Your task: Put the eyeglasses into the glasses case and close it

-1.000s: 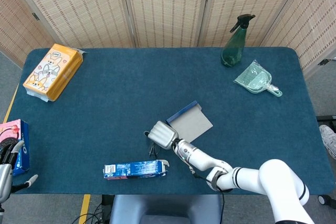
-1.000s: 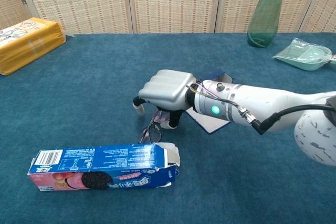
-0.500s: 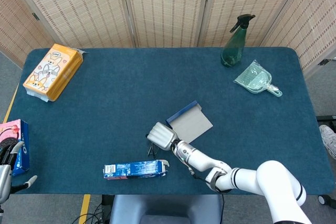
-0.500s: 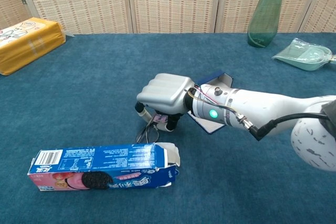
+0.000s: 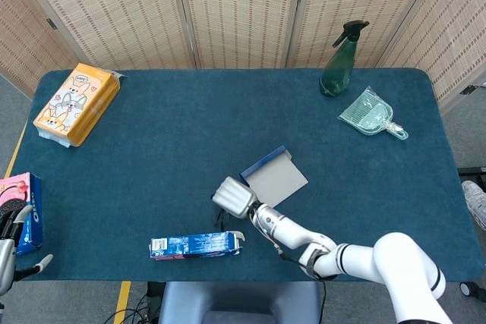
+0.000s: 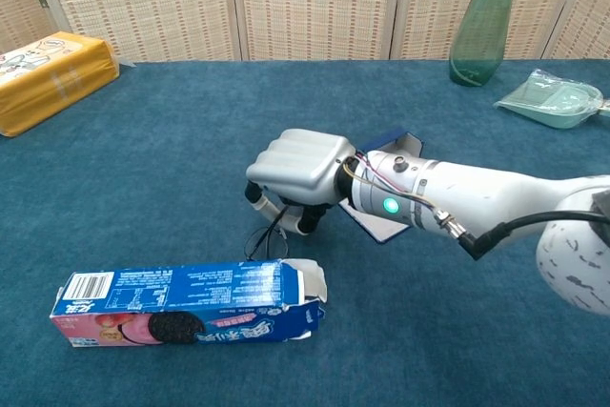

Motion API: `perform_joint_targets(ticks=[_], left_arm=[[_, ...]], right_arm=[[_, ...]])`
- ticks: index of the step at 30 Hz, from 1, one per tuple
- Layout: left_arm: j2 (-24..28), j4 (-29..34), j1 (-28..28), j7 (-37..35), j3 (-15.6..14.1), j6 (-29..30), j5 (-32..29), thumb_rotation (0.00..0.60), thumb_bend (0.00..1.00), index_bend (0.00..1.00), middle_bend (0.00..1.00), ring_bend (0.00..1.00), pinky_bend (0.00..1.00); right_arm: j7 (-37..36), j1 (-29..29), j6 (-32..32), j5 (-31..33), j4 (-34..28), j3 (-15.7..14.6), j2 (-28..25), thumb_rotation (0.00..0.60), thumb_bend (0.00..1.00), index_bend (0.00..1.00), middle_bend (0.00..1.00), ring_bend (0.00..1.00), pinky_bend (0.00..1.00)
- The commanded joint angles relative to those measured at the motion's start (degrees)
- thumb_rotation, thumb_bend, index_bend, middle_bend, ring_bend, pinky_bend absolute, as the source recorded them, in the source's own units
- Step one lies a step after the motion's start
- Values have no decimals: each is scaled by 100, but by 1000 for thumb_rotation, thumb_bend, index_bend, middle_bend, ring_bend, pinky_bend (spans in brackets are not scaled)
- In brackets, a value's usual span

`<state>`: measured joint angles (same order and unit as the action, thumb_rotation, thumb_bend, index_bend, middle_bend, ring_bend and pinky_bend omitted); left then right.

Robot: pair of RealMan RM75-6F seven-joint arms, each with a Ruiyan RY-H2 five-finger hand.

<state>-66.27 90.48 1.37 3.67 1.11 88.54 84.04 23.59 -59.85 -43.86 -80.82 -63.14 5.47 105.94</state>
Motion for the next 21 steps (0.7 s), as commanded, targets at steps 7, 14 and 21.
perform_joint_targets(ticks=[7,14,21], left_arm=[[17,-12,-13,-28,17,-3,13,600,163,91,136,106,278],[2,4,-45,-24,25,0,72,600,163,91,136,106,278],[-20,6,-73,-8,13,-45,89,600,163,92,136,106,278]], right_arm=[[-51,214,-399,-67,-521,75,-431,600,483,593,995,1000,1000],[134,557,-733,102,-1257,116,-1123,600,484,594,995,1000,1000],[309,863,-814,316,-1478,-16,-1591,600,483,594,995,1000,1000]])
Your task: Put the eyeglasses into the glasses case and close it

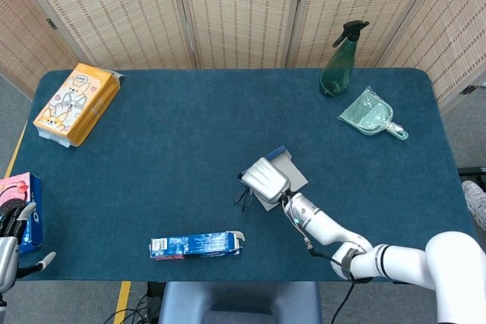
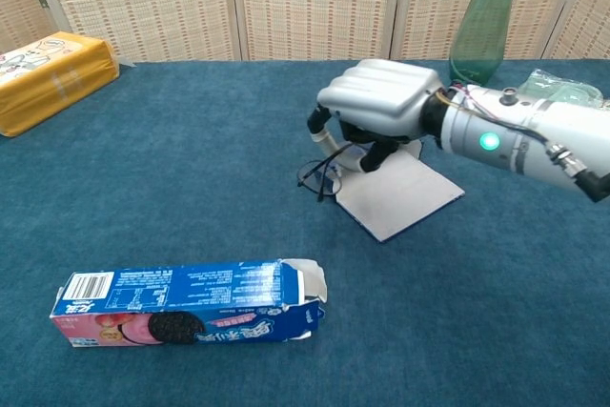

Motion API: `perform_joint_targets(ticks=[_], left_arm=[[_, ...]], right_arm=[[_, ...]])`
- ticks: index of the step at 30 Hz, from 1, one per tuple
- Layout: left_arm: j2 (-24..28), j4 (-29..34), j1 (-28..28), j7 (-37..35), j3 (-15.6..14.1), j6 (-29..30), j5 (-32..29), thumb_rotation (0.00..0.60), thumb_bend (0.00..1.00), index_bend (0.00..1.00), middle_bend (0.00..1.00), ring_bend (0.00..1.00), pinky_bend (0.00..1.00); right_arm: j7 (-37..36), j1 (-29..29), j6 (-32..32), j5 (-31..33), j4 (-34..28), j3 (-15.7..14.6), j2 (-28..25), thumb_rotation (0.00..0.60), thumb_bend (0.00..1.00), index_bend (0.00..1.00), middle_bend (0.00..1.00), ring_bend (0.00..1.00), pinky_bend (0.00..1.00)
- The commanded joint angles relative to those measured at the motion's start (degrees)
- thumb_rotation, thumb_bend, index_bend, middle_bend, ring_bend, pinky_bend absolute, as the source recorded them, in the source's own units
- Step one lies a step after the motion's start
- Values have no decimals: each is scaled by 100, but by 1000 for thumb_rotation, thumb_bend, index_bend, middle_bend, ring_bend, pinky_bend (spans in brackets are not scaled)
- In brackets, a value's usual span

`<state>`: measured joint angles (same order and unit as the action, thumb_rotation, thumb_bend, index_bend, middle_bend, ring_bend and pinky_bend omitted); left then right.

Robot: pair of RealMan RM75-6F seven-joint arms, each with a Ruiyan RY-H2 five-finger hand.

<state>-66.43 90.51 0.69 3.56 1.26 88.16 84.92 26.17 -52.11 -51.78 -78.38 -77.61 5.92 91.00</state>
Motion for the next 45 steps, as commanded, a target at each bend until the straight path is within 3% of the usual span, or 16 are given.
perform_joint_targets(ticks=[1,16,25,28,39,45], left_arm=[[-7,6,-11,12,-3,-16,4,600,163,92,136,106,278],[21,95,-32,96,-26,-77,-20,600,163,91,136,106,278],[33,101,-42,85,-32,-93,-16,600,163,92,136,106,278],[43,119,-49,88,-43,-131,-33,600,163,92,136,106,278],[40,143,-75,114,-49,-157,-20,600,163,92,136,106,278],[50,156,-73,110,-53,-157,-24,600,163,91,136,106,278]], right_arm=[[58,129,-5,103,-3,-92,-130,600,483,594,995,1000,1000],[-306,212,262,240,1225,-123,381,600,484,594,995,1000,1000],[-337,227,289,269,1553,-60,567,600,484,590,995,1000,1000],[-309,248,299,319,1619,-31,606,600,469,517,995,1000,1000],[-308,318,258,388,1709,47,660,600,302,78,990,1000,1000],[-232,355,193,311,1375,28,460,600,229,36,984,1000,1000]])
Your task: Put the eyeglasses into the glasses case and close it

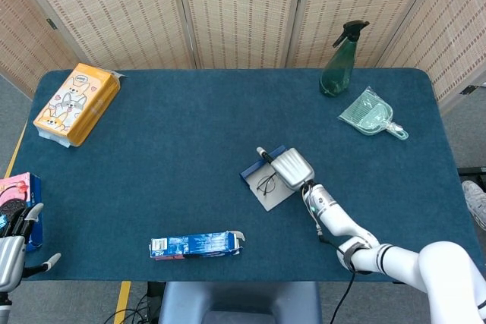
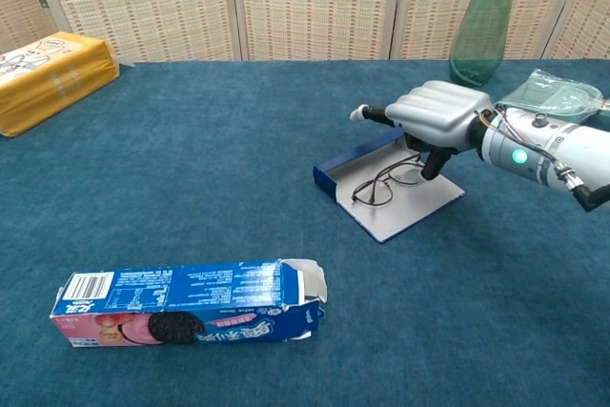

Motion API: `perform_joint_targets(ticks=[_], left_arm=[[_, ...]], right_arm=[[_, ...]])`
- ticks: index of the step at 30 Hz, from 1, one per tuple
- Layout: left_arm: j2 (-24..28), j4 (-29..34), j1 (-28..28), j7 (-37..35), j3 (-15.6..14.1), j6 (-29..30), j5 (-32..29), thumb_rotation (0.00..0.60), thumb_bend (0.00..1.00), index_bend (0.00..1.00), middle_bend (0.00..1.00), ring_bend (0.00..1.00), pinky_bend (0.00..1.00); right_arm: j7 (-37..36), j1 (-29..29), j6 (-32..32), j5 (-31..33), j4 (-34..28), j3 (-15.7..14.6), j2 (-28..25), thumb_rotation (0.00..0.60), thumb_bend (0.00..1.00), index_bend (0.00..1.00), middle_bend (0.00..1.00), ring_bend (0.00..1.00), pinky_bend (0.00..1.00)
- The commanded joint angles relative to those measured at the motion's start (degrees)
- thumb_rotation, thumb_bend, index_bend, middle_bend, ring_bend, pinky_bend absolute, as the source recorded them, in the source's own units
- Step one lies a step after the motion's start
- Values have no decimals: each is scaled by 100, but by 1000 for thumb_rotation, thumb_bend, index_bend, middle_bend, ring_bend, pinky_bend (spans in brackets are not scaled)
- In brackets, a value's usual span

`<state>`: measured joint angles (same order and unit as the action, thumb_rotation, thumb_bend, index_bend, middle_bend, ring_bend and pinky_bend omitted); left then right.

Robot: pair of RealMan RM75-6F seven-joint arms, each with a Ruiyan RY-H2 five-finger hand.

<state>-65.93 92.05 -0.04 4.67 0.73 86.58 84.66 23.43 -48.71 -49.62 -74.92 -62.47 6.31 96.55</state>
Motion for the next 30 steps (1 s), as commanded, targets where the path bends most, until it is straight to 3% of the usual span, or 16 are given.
perform_joint_targets(ticks=[1,9,18,30], left_arm=[[-1,2,-1,-3,-1,0,3,600,163,91,136,106,278],[11,-6,11,-33,-6,9,-11,600,163,92,136,106,278],[28,-3,24,-41,-11,18,-24,600,163,92,136,106,278],[30,-36,58,-81,-24,10,-75,600,163,92,136,106,278]], right_arm=[[59,16,-37,-34,-193,1,-124,600,213,36,984,1000,1000],[87,-24,-105,170,-362,260,-139,600,186,36,984,1000,1000],[194,-250,-1,390,21,474,357,600,232,36,985,1000,1000],[169,-356,56,374,344,449,647,600,273,36,985,1000,1000]])
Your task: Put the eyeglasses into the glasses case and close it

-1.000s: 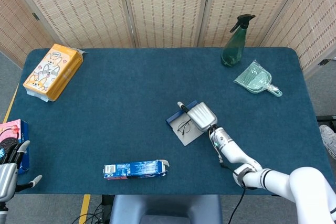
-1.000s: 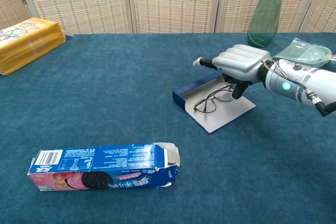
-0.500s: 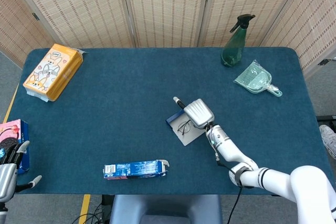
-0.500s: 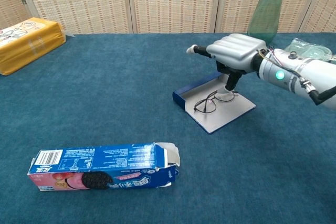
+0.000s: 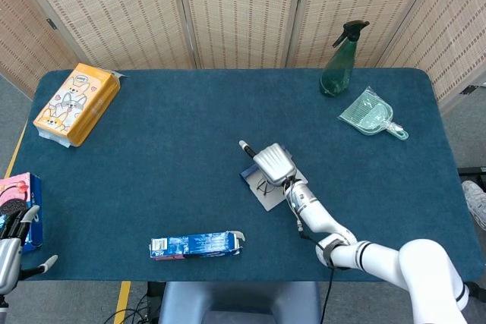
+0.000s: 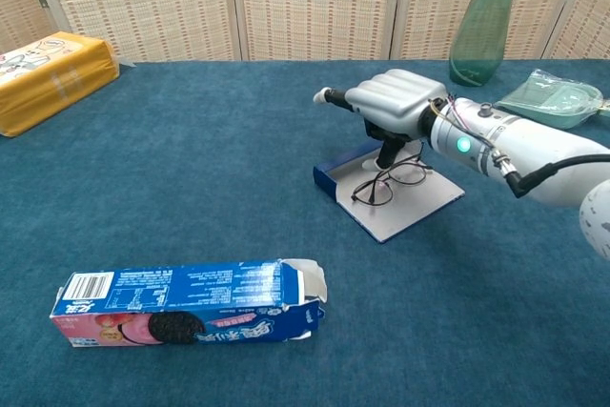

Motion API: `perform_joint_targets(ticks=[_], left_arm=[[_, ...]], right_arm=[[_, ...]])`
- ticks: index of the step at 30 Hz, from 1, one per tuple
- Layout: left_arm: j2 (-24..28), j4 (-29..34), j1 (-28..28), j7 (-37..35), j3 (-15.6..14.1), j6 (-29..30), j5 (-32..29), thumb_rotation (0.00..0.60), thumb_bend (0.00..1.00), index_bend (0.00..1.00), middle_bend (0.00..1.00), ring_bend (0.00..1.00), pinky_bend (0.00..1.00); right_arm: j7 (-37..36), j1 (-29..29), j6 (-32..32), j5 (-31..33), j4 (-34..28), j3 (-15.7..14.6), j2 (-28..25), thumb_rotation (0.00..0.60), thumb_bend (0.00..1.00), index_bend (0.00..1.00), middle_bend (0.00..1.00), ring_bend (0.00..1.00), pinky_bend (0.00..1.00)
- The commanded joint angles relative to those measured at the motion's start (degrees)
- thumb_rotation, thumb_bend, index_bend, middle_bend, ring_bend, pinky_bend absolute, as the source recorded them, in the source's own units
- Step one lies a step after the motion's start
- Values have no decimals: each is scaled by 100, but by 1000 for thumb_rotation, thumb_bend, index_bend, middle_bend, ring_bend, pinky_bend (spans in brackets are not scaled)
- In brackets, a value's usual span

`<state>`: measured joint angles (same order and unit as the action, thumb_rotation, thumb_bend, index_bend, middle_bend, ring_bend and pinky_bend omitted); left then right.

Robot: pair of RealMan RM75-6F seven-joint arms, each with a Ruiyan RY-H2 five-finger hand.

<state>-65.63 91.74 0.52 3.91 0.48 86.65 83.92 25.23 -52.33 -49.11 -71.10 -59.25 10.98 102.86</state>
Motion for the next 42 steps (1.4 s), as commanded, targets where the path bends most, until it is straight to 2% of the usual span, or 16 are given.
perform_joint_targets(ticks=[1,16,23,31,42], left_arm=[[-2,-11,3,-14,3,4,-1,600,163,92,136,106,278],[3,-9,15,-61,-18,-11,7,600,163,92,136,106,278],[9,0,22,-84,-18,8,27,600,163,91,136,106,278],[13,13,0,-68,-11,-3,49,600,163,92,136,106,278],[18,38,1,-22,-16,-22,27,600,163,92,136,106,278]], right_arm=[[-24,16,0,-15,40,-32,30,600,276,36,985,1000,1000],[-201,105,-157,-202,242,-137,164,600,298,36,986,1000,1000],[-174,226,-356,-344,-181,-171,-242,600,299,36,986,1000,1000],[16,381,-220,-185,-454,-282,-516,600,294,36,985,1000,1000],[218,218,110,6,15,-241,-147,600,267,36,984,1000,1000]])
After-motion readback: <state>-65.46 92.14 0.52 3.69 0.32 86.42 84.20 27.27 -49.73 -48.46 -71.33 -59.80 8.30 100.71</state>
